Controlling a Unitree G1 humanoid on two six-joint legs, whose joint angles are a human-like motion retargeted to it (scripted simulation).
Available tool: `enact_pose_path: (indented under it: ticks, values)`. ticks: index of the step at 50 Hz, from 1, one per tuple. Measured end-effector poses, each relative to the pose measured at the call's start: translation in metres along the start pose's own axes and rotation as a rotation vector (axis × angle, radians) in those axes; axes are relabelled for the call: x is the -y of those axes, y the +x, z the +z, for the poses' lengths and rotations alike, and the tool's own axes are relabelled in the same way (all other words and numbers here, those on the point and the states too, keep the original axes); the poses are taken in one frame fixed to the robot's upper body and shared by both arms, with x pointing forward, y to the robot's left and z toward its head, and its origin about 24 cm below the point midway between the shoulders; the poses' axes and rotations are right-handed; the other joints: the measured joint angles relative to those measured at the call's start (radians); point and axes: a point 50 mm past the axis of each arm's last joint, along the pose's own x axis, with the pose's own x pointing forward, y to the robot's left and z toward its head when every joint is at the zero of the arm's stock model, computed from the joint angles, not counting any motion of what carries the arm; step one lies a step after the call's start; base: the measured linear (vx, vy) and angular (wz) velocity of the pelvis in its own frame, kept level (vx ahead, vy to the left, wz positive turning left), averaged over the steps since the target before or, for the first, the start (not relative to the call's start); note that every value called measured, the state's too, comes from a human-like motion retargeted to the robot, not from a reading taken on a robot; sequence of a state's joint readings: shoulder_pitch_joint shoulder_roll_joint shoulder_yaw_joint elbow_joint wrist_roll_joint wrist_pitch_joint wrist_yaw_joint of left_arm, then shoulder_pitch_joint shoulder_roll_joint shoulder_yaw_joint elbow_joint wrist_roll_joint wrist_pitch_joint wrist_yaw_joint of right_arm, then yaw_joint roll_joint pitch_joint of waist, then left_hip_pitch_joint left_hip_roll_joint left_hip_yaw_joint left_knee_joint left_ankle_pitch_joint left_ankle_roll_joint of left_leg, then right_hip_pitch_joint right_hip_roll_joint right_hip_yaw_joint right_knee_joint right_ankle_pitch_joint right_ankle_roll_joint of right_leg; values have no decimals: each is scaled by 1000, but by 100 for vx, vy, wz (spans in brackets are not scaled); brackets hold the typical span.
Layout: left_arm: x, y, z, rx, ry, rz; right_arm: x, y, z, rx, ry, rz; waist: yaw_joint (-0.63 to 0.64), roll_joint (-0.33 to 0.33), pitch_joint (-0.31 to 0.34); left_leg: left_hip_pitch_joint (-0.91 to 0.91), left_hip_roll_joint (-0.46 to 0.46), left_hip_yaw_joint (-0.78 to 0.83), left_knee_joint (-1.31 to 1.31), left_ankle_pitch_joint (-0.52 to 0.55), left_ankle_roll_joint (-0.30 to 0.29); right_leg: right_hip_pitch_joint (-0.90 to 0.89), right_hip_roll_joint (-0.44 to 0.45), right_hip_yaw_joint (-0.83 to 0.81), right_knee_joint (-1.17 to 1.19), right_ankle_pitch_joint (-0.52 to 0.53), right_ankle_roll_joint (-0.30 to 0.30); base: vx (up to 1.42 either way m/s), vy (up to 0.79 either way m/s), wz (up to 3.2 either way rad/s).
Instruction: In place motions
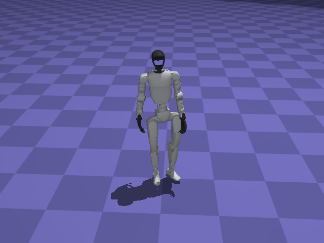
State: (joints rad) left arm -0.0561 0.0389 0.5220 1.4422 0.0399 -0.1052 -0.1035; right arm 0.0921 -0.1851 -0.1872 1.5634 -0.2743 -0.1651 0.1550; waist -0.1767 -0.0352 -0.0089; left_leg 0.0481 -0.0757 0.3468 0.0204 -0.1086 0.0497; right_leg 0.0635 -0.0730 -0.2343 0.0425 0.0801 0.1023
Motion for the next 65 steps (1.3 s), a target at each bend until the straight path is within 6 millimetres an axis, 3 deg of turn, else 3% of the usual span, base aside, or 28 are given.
enact_pose_path:
  ticks: [7, 12, 15, 17, 18, 20, 22, 26, 29, 32, 35, 41, 46, 51, 55, 60, 65]
  values:
    - [-19, -6, -24, -58, -59, 80, 3, -4, -18, -97, 1, -33, 33, 10, 9, 4, 23, 16, 23, -28, -21, 2, 21, 13, -8, -4, -18, -7, -14, -12]
    - [-44, -19, -60, -147, -105, 169, -3, 1, 11, -37, -8, -17, 35, 13, 14, -34, 48, 40, 141, -80, -24, -1, 25, 25, -6, -9, -31, -7, -10, -18]
    - [-57, -30, -85, -207, -90, 208, -12, 4, 49, 68, -49, 22, 46, 4, 20, -148, 87, 64, 383, -44, 14, -7, 11, 46, -2, -10, -36, -10, -7, -9]
    - [-64, -36, -97, -247, -44, 214, -22, 4, 89, 165, -82, 55, 47, -4, 35, -309, 169, 39, 689, 75, 62, -18, 1, 39, -4, -8, -40, -23, -9, 35]
    - [-67, -38, -101, -264, -11, 213, -27, 3, 111, 228, -83, 70, 59, -7, 53, -385, 210, 29, 827, 145, 120, -18, -1, 38, -5, -5, -41, -27, -13, 4]
    - [-71, -45, -114, -309, 44, 213, -40, -5, 156, 361, -77, 110, 126, -32, 99, -542, 166, -63, 1057, 187, 148, -4, -12, 64, -14, 12, -49, -23, -12, -69]
    - [-72, -53, -131, -381, 77, 190, -52, -20, 205, 490, -65, 156, 202, -37, 123, -660, 294, -5, 1300, 97, 163, -3, 1, 64, -19, 22, -71, -19, -9, -114]
    - [-68, -83, -183, -597, 109, 98, -76, -60, 282, 767, -34, 221, 337, -66, 140, -890, 327, -19, 1570, 16, 121, -17, -14, 134, -2, 25, -96, -3, -5, -93]
    - [-66, -109, -216, -746, 113, 29, -88, -91, 319, 945, -102, 246, 374, -90, 121, -1019, 330, -24, 1683, -20, 84, -37, -22, 174, 12, 23, -114, 10, -2, -59]
    - [-60, -126, -235, -839, 107, -6, -92, -110, 340, 1043, -196, 204, 389, -96, 103, -1071, 355, -13, 1736, -43, 73, -54, -23, 194, 24, 21, -125, 5, 3, -25]
    - [-62, -131, -240, -852, 69, 7, -89, -111, 342, 1046, -231, 179, 385, -95, 82, -1045, 353, -20, 1729, -51, 70, -48, -26, 174, 29, 13, -133, 11, 1, 32]
    - [-72, -108, -212, -713, 1, 83, -81, -89, 318, 962, -214, 151, 331, -78, 57, -819, 284, -43, 1539, -72, 68, -19, -22, 94, 20, -2, -129, 3, -4, 68]
    - [-81, -90, -187, -593, -31, 151, -77, -53, 268, 774, -158, 162, 225, -64, -6, -550, 147, -48, 1209, -48, 71, -11, -30, 24, 5, -13, -108, 9, 4, 79]
    - [-85, -78, -167, -509, -42, 182, -70, -29, 223, 628, -154, 139, 135, -52, -30, -248, 2, -75, 744, 25, 58, 1, -34, -8, 5, -24, -93, 5, 10, 36]
    - [-89, -71, -154, -467, -25, 180, -61, -16, 191, 535, -176, 108, 93, -21, -55, -32, -18, -28, 337, -83, -1, -13, 0, -21, 8, -30, -89, 1, 12, 18]
    - [-87, -64, -142, -425, -12, 179, -50, -7, 164, 446, -141, 77, 25, 22, -73, 25, -14, -91, 113, -118, -27, -29, 35, -68, -7, -25, -81, -6, 18, 45]
    - [-83, -59, -135, -407, -4, 169, -42, -6, 160, 433, -130, 50, -4, 26, -62, 21, -22, -109, 58, -137, 4, -50, 31, -83, -17, -3, -71, -9, 18, 19]
